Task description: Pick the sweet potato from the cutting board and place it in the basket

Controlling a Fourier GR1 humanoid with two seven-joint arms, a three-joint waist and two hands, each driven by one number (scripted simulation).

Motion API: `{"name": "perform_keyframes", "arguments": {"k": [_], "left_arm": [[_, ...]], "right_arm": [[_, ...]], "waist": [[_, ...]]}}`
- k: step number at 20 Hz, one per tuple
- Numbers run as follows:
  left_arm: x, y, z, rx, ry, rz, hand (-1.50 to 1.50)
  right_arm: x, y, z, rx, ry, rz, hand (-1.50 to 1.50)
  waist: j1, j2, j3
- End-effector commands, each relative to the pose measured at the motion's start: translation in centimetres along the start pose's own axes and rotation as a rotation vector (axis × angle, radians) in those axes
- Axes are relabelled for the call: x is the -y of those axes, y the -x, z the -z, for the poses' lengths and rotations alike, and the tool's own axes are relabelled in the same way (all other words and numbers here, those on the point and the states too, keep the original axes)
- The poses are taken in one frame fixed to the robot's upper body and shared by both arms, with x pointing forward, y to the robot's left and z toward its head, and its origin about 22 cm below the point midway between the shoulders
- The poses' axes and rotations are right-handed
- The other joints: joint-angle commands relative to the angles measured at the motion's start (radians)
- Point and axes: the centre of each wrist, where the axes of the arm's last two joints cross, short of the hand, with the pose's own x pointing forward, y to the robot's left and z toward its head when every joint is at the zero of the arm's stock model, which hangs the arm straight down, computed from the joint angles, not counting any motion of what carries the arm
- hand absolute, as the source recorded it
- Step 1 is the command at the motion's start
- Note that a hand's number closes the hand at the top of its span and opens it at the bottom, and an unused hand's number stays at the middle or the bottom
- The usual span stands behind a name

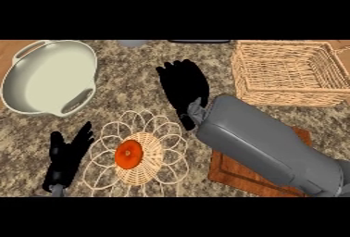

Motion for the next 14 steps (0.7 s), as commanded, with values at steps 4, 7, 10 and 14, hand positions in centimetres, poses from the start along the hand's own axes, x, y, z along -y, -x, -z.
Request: {"name": "perform_keyframes", "arguments": {"k": [4,7,10,14], "left_arm": [[0.1,3.1,-1.2,-0.088,-0.011,-0.015,0.0],[-0.2,2.2,-1.4,-0.08,-0.022,-0.011,0.0],[-0.9,3.3,-1.8,-0.09,-0.039,-0.032,0.0],[-1.1,3.0,-1.8,-0.087,-0.049,-0.001,0.0]], "right_arm": [[7.1,-1.6,-0.2,-0.096,-0.27,-0.195,-1.5],[8.6,-0.9,0.7,-0.126,-0.367,-0.24,-1.5],[10.0,-0.5,-0.1,-0.115,-0.402,-0.278,-1.5],[10.9,0.5,0.1,-0.135,-0.43,-0.284,-1.5]], "waist": [[-0.019,0.009,-0.004],[-0.012,0.011,-0.003],[-0.034,0.005,-0.003],[-0.035,0.009,-0.002]]}}
